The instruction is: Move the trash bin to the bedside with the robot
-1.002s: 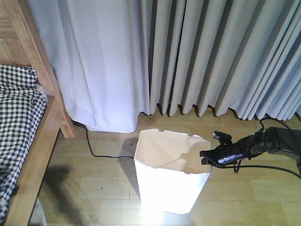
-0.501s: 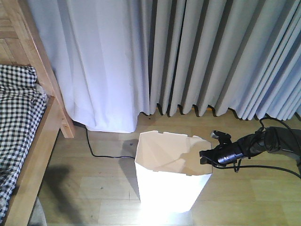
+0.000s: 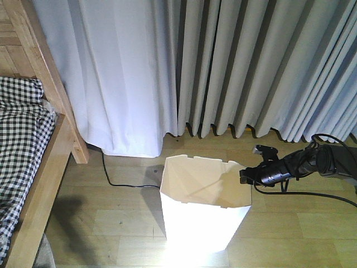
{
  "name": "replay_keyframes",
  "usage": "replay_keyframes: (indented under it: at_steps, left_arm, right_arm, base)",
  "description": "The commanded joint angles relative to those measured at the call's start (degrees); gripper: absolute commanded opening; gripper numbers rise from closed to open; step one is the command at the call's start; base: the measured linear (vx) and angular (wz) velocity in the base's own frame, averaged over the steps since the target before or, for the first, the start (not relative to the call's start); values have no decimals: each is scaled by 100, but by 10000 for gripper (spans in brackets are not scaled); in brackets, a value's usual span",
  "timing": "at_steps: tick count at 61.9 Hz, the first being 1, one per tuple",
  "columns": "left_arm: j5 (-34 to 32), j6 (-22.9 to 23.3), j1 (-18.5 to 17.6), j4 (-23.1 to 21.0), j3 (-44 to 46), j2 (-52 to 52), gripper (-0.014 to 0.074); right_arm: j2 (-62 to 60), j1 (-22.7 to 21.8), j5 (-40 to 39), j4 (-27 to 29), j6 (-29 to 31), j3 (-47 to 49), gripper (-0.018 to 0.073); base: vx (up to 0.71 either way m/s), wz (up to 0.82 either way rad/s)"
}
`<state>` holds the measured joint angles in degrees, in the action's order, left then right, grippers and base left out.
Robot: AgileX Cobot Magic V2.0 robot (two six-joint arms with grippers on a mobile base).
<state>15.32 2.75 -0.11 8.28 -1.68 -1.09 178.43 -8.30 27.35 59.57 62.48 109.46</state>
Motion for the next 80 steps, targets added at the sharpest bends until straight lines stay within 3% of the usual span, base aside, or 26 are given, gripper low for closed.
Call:
replay_keyframes:
  at_steps: [1, 6, 18, 25, 32, 41, 49, 64, 80]
  left_arm:
    - [-423, 46, -34, -24, -160, -54, -6]
    - [-423, 46, -34, -24, -160, -54, -6]
    - [-423, 46, -34, -24, -160, -54, -6]
    - [-423, 46, -34, -24, -160, -54, -6]
    - [-423, 46, -34, -24, -160, -54, -6]
    - [-423, 46, -34, -24, -160, -54, -6]
    - [-423, 46, -34, -24, -160, -54, -6]
    - [-423, 46, -34, -24, -160, -54, -6]
    - [-423, 46, -34, -24, -160, -54, -6]
  right_arm:
    - [-415, -69, 710, -122, -40, 66, 458]
    - [-435, -197, 1523, -444, -3, 110, 458]
    - [-485, -610, 1821, 40, -258, 133, 458]
    - [-579, -824, 2122, -166, -461, 133, 458]
    - [-793, -868, 2072, -767, -973, 110, 458]
    - [-1483, -834, 1301, -1759, -1842, -398, 458]
    - [-2373, -802, 335, -2350, -2061, -1406, 458]
    - [-4616, -801, -1326, -2393, -1963, -3732, 458]
    - [-7225, -801, -1470, -2395, -1530, -5006, 458]
  base:
    - [0, 0]
    - [0, 0]
    - [0, 0]
    - [0, 0]
    - [0, 0]
    - [0, 0]
    - [0, 0]
    - [0, 0]
    - [0, 0]
